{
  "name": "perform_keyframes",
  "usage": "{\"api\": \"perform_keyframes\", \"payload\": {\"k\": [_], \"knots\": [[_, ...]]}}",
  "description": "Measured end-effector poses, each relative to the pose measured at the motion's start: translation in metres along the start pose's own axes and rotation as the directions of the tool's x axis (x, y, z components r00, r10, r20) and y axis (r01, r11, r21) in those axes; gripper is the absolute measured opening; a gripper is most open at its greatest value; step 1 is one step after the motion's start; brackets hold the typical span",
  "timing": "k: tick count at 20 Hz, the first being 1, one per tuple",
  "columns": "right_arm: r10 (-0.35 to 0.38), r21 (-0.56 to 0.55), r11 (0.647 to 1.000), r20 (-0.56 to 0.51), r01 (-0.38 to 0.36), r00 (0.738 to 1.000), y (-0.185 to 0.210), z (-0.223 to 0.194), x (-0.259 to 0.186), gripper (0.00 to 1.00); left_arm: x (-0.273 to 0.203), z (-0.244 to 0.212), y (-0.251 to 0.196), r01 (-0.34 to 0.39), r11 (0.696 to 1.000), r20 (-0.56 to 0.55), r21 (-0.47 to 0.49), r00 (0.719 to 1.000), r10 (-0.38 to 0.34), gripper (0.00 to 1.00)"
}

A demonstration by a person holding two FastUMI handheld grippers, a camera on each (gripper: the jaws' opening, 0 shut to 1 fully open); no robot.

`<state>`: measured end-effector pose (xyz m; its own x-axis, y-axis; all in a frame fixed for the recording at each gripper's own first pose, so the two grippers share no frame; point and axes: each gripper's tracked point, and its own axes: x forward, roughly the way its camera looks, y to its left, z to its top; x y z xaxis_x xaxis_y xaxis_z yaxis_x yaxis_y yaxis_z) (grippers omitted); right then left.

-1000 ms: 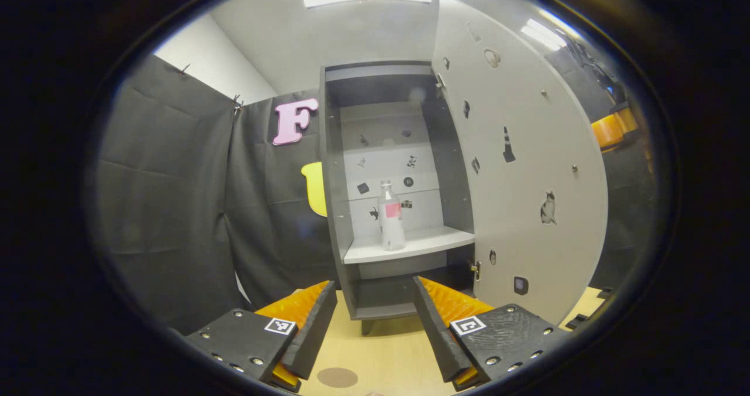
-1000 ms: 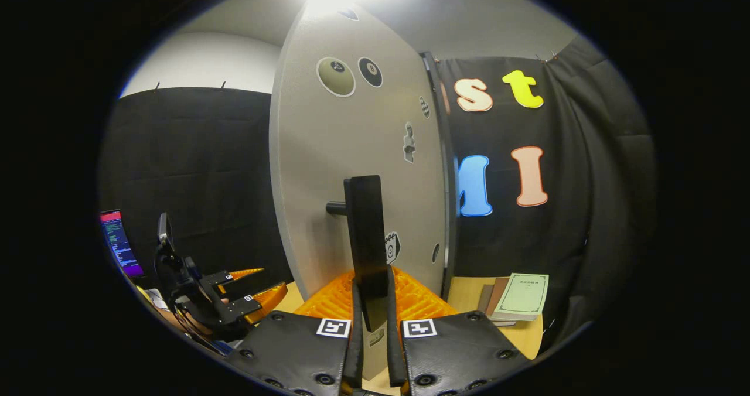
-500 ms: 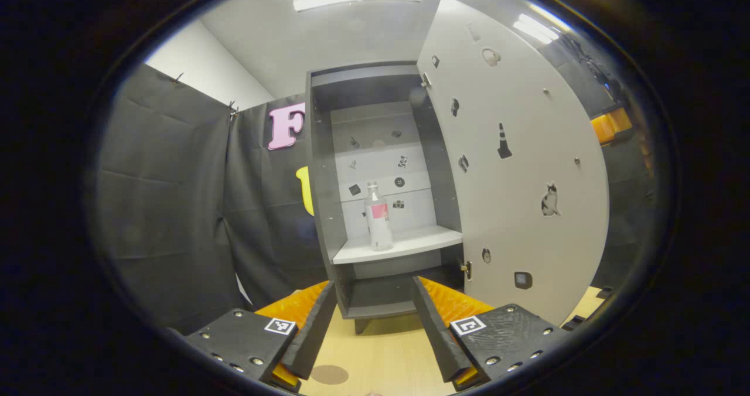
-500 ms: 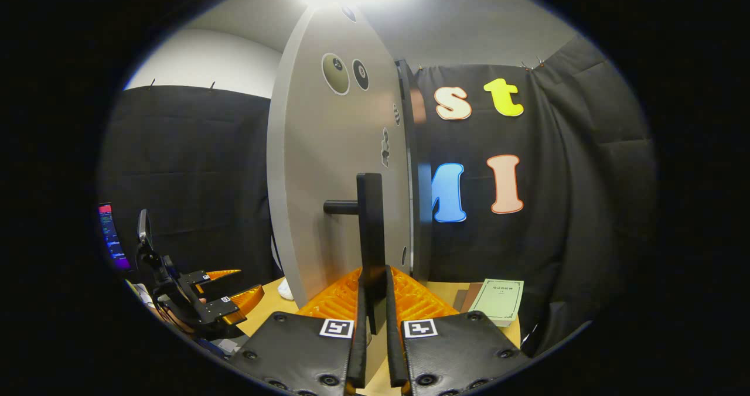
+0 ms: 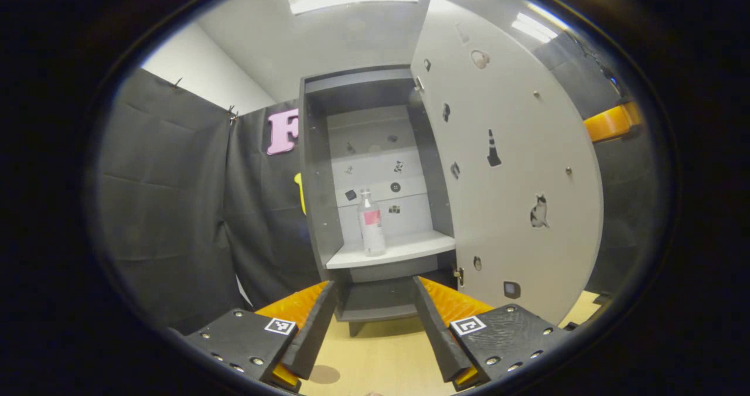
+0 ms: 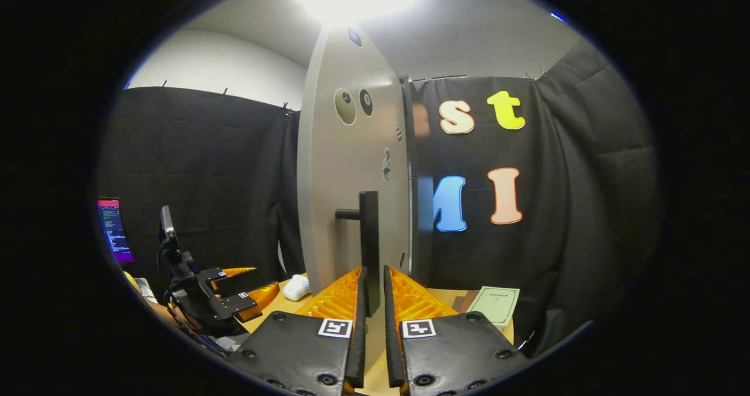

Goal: Open the cabinet door with the right hand, grasp the bottle in the cabinet with the left hand and place it on the coaster, then close the cabinet door with the right hand.

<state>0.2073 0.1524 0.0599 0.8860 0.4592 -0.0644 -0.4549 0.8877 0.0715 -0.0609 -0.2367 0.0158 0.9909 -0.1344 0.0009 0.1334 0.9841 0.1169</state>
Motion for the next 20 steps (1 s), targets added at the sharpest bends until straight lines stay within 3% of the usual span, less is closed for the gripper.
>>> {"api": "perform_keyframes", "payload": {"k": [5,6,11,20], "knots": [[-0.131,0.068,0.989,-0.023,0.132,0.991,-0.057,-0.015,-0.021,0.14,0.008,0.016,-0.002,-0.017,1.0,0.016,-0.01,1.0,0.017,0.79],[-0.156,0.074,0.985,-0.026,0.158,0.987,-0.067,-0.017,-0.024,0.18,0.011,0.02,0.001,-0.025,1.0,0.02,-0.014,0.999,0.025,0.79],[-0.286,0.055,0.957,0.003,0.285,0.958,-0.105,-0.02,-0.035,0.98,0.031,0.052,0.022,-0.025,0.999,0.05,-0.034,0.998,0.027,0.79],[-0.421,-0.017,0.907,-0.061,0.42,0.905,-0.127,-0.042,-0.027,0.98,0.141,0.087,0.035,0.074,0.994,0.075,-0.079,0.995,-0.068,0.79]]}}
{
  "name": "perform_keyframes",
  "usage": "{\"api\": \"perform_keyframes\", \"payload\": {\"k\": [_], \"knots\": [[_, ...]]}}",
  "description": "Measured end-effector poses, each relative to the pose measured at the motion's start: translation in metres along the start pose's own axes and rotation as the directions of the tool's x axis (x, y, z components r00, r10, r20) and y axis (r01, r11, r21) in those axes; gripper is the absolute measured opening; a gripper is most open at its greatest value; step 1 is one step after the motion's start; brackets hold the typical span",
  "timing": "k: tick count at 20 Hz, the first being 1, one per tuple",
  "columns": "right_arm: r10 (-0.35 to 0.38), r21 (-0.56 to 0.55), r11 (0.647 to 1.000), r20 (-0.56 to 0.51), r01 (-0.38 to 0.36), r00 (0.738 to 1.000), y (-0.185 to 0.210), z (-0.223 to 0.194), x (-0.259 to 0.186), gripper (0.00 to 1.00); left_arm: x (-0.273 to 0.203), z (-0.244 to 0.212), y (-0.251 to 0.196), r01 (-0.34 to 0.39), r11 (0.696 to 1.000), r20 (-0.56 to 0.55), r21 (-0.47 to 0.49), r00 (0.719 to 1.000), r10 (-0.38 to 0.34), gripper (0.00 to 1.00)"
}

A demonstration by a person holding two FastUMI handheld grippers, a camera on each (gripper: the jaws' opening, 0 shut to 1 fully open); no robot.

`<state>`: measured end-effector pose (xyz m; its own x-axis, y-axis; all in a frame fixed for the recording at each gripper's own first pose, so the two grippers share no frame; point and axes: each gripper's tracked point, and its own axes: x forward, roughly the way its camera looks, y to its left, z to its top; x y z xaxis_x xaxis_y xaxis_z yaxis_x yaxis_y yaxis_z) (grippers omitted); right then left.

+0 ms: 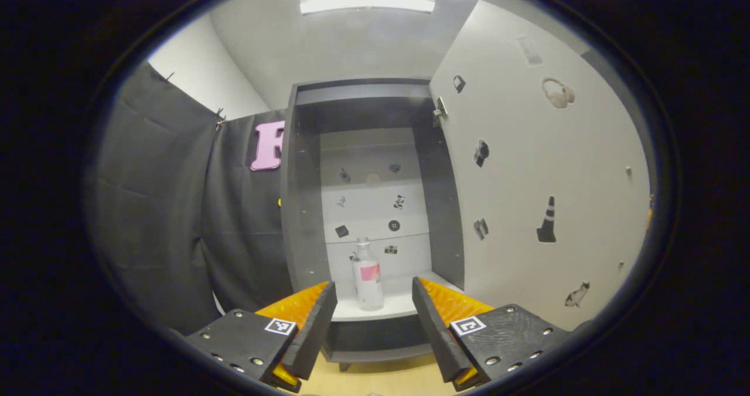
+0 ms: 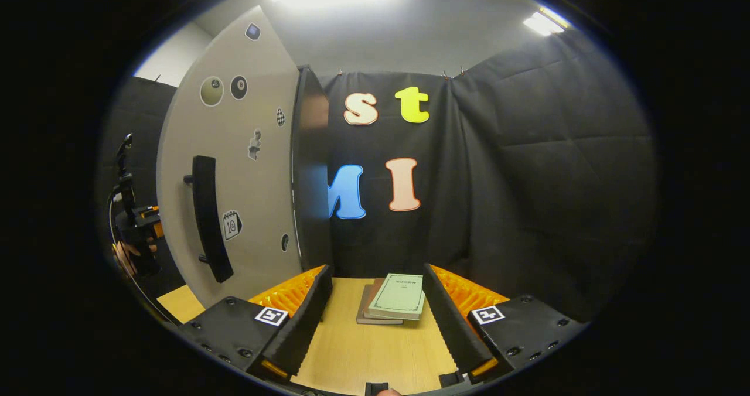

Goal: Open the cabinet door with the right hand, grasp the bottle in the cabinet with the left hand and place it on the coaster, then close the cabinet door with the right hand.

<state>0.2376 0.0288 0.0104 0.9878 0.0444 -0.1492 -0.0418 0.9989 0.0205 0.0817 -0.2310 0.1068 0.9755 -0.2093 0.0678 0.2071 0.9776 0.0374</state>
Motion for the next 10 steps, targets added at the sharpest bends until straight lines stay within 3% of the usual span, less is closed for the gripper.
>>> {"api": "perform_keyframes", "payload": {"k": [7,8,10], "knots": [[-0.133,-0.013,0.991,-0.007,0.133,0.991,-0.003,-0.004,0.017,0.98,0.094,-0.027,0.016,0.065,0.992,-0.04,-0.107,0.997,-0.07,0.79],[-0.151,-0.015,0.989,-0.01,0.15,0.989,-0.002,-0.006,0.018,0.92,0.103,-0.032,0.019,0.074,0.991,-0.043,-0.111,0.996,-0.079,0.79],[-0.185,-0.016,0.983,-0.019,0.185,0.983,-0.002,-0.01,0.021,0.92,0.125,-0.041,0.026,0.077,0.991,-0.047,-0.108,0.995,-0.083,0.79]]}}
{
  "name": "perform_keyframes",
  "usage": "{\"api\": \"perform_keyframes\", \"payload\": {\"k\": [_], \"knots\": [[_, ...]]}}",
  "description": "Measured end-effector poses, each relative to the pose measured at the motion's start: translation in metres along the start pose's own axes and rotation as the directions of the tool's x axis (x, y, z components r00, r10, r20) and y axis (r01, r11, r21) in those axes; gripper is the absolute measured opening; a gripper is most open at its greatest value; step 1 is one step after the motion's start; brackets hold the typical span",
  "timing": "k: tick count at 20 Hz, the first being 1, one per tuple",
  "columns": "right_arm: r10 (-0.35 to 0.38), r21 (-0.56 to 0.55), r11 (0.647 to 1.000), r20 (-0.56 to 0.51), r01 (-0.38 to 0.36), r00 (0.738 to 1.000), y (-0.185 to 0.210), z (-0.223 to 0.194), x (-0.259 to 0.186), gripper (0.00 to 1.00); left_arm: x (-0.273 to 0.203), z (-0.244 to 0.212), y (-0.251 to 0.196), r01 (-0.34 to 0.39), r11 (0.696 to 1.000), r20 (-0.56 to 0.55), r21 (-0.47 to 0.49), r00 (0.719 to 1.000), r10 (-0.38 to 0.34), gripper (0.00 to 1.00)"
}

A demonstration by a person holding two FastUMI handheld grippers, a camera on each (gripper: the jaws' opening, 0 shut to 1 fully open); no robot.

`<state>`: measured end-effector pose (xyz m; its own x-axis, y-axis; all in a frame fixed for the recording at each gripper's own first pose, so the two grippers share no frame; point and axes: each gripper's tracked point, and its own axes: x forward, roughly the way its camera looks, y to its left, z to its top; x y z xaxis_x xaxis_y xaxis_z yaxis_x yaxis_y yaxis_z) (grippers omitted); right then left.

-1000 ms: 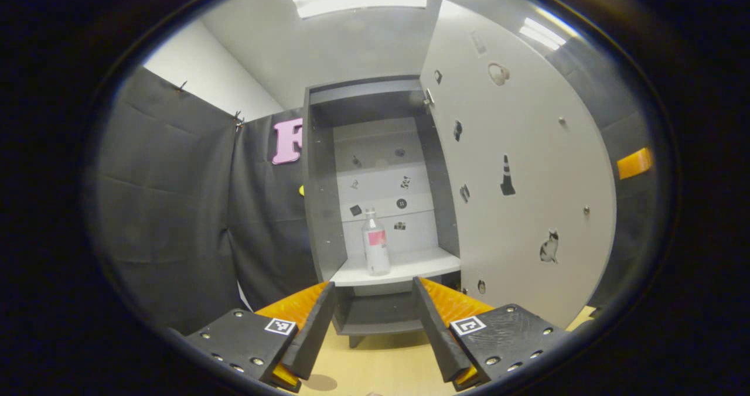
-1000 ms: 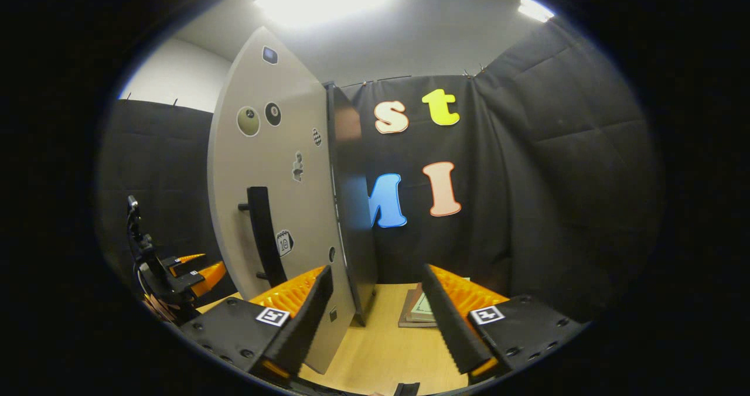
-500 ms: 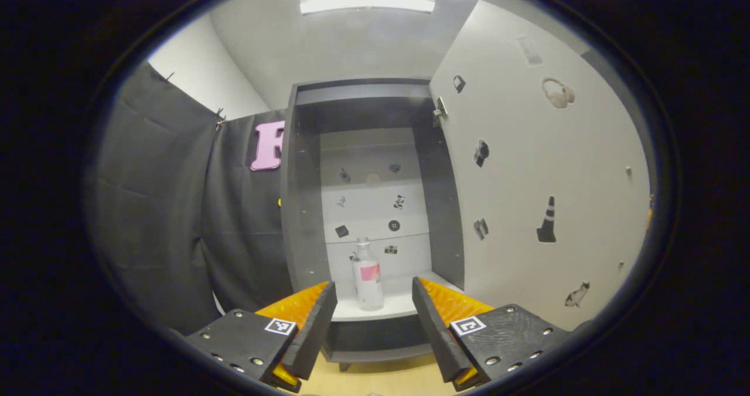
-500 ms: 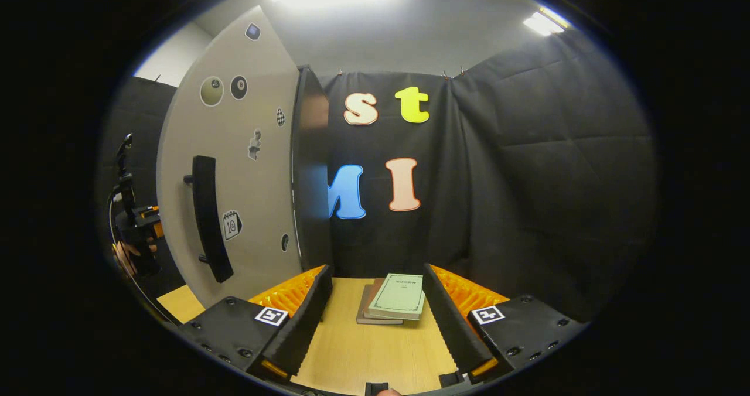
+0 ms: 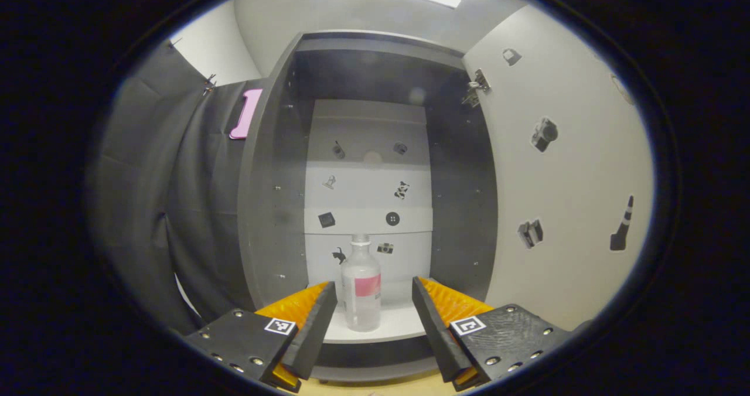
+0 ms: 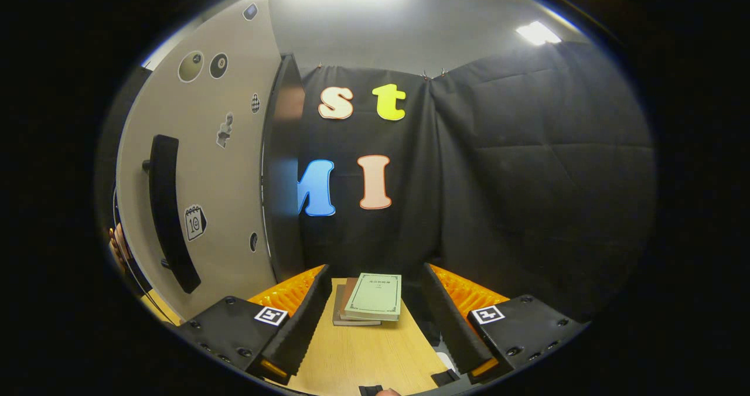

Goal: Open the cabinet door with the right hand, grasp the bottle in the cabinet with the left hand and place it on the coaster, then close the cabinet door with the right hand.

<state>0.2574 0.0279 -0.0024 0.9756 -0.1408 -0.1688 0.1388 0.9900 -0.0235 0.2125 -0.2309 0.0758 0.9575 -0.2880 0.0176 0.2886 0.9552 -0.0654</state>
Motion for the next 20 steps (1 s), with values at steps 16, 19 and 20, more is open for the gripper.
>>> {"api": "perform_keyframes", "payload": {"k": [16,19,20], "knots": [[-0.124,0.076,0.989,-0.037,0.126,0.992,-0.002,-0.012,0.018,0.98,0.107,-0.062,0.016,0.05,0.998,-0.076,0.041,0.996,-0.047,0.81],[-0.124,0.066,0.99,-0.04,0.127,0.991,-0.003,-0.01,0.019,0.98,0.113,-0.066,0.014,0.049,0.997,-0.087,0.057,0.995,-0.044,0.81],[-0.121,0.061,0.99,-0.041,0.124,0.992,-0.004,-0.01,0.019,0.98,0.113,-0.067,0.014,0.047,0.997,-0.092,0.06,0.995,-0.041,0.81]]}}
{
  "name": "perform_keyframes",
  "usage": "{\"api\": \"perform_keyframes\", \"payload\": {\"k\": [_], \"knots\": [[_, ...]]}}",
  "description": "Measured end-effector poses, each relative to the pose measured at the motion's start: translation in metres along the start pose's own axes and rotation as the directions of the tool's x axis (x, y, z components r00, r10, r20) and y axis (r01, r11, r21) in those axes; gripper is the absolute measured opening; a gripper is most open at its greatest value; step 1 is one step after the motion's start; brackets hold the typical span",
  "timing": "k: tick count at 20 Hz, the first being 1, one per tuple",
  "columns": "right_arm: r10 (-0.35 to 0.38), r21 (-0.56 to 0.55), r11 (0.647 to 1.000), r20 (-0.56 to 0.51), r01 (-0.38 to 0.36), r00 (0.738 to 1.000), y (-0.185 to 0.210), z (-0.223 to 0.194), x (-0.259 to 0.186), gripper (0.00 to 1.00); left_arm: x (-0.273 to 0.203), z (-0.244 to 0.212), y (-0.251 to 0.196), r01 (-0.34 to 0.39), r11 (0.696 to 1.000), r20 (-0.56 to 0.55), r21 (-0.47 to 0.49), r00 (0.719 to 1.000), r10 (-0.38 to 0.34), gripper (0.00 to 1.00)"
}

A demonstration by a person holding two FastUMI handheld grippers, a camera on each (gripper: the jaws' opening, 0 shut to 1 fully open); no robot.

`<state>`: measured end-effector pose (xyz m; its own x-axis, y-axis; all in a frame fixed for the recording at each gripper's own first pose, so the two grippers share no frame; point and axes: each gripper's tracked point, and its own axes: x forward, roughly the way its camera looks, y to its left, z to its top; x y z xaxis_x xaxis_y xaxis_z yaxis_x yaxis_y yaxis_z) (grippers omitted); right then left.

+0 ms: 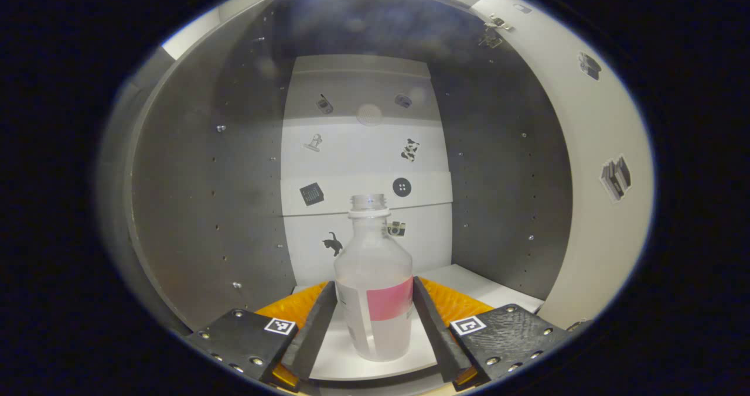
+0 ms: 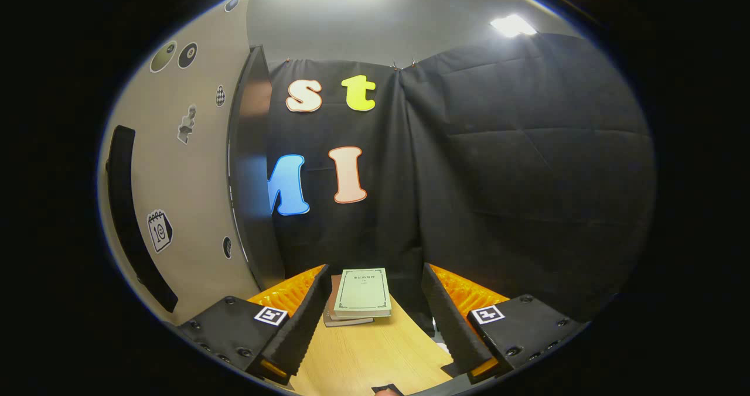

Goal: Open the cabinet door with the right hand, grasp the bottle in the cabinet with the left hand and place it on the coaster, then close the cabinet door with the right hand.

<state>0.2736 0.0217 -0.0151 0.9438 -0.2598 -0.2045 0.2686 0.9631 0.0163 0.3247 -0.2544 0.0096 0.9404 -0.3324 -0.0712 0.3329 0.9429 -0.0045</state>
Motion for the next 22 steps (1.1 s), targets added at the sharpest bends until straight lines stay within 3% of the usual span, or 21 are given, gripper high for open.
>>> {"api": "perform_keyframes", "payload": {"k": [2,4,9,14,15,16,17,22], "knots": [[0.007,-0.01,1.0,-0.002,-0.007,1.0,0.001,-0.001,0.002,0.98,-0.002,0.001,-0.001,0.004,1.0,-0.002,-0.003,1.0,-0.004,0.8],[0.021,-0.015,1.0,-0.006,-0.021,1.0,0.0,0.0,0.003,0.98,-0.004,0.0,-0.002,0.012,1.0,-0.007,-0.015,1.0,-0.012,0.72],[0.072,-0.004,0.997,-0.002,-0.072,0.997,0.004,0.003,0.007,1.0,-0.006,0.008,0.004,-0.028,1.0,0.023,0.0,0.999,0.028,0.72],[0.133,-0.004,0.991,0.009,-0.133,0.991,0.009,0.011,0.005,1.0,-0.011,0.019,0.013,-0.081,0.997,0.071,-0.001,0.994,0.08,0.76],[0.146,-0.007,0.989,0.015,-0.146,0.989,0.01,0.014,0.004,0.93,-0.012,0.019,0.015,-0.09,0.996,0.073,-0.003,0.993,0.09,0.74],[0.159,-0.01,0.987,0.02,-0.159,0.987,0.011,0.016,0.002,0.98,-0.014,0.018,0.018,-0.105,0.994,0.075,-0.004,0.992,0.105,0.74],[0.172,-0.013,0.985,0.022,-0.172,0.985,0.012,0.017,-0.001,0.92,-0.016,0.019,0.021,-0.121,0.993,0.078,-0.006,0.99,0.121,0.73],[0.229,-0.024,0.973,0.037,-0.228,0.973,0.016,0.022,-0.01,0.93,-0.062,0.012,0.038,-0.188,0.981,0.07,-0.052,0.979,0.191,0.72]]}}
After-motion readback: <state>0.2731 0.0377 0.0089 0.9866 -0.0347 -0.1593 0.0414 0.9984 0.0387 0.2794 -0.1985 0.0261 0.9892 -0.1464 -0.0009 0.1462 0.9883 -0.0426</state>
